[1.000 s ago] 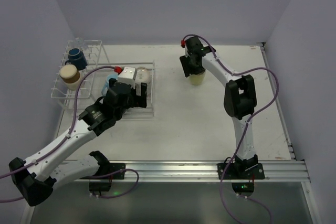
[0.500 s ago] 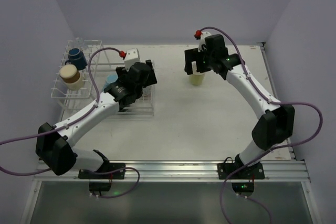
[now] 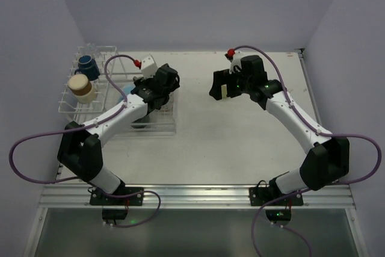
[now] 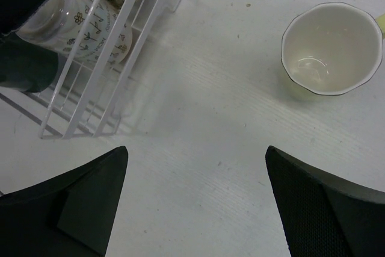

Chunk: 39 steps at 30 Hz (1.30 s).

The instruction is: Unload the cups from the dish rack

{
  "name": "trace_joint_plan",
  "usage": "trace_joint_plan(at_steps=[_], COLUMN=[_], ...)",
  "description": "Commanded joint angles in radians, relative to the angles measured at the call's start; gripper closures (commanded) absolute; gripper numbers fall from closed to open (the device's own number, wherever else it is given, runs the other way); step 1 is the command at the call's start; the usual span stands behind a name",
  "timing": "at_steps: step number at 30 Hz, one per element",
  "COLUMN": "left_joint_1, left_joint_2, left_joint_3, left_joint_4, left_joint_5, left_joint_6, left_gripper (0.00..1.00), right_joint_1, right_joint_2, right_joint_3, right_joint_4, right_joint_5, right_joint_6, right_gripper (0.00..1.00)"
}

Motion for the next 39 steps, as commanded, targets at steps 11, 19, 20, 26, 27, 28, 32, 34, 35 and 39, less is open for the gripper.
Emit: trace_joint_plan(at_steps=[11, 19, 20, 26, 27, 28, 32, 34, 35, 39], left_joint_1=[-0.014, -0.014, -0.014, -0.016, -0.016, -0.016, -0.016, -0.016, -0.016, -0.026], left_joint_2=[0.117, 0.189, 0.191, 0.215, 0.215, 0.211, 0.188, 0.165, 0.154, 0.068], left_joint_3=[0.098, 0.139, 0.138, 0.107, 0.092, 0.084, 0.058, 0.050, 0.046, 0.038], left_joint_4=[-0.060, -0.102, -0.103, -0.112, -0.114, -0.115, -0.106, -0.088, -0.083, -0.031], left_joint_5=[-0.173, -0.202, -0.203, -0.184, -0.186, -0.187, -0.192, -0.186, -0.180, -0.189], left_joint_6=[-0.073, -0.059, -0.059, -0.066, -0.069, -0.073, -0.073, -0.063, -0.055, 0.014], left_gripper=[0.00, 0.00, 0.00, 0.00, 0.00, 0.02, 0.18, 0.31, 0.34, 0.64], right_joint_1=[0.038, 0.061, 0.063, 0.063, 0.063, 0.064, 0.063, 0.063, 0.064, 0.064], right_joint_2=[-0.029, -0.026, -0.028, -0.066, -0.077, -0.091, -0.172, -0.224, -0.241, -0.324], right_joint_3=[-0.004, -0.002, -0.002, -0.007, -0.008, -0.013, -0.047, -0.068, -0.076, -0.119], right_joint_4=[0.081, 0.087, 0.085, 0.084, 0.084, 0.090, 0.137, 0.166, 0.174, 0.243], right_joint_5=[-0.091, -0.098, -0.099, -0.104, -0.107, -0.122, -0.170, -0.185, -0.193, -0.229], right_joint_6=[-0.002, -0.008, -0.006, 0.000, 0.003, 0.014, 0.055, 0.080, 0.087, 0.147], right_gripper=[0.01, 0.01, 0.01, 0.01, 0.01, 0.01, 0.01, 0.01, 0.01, 0.01])
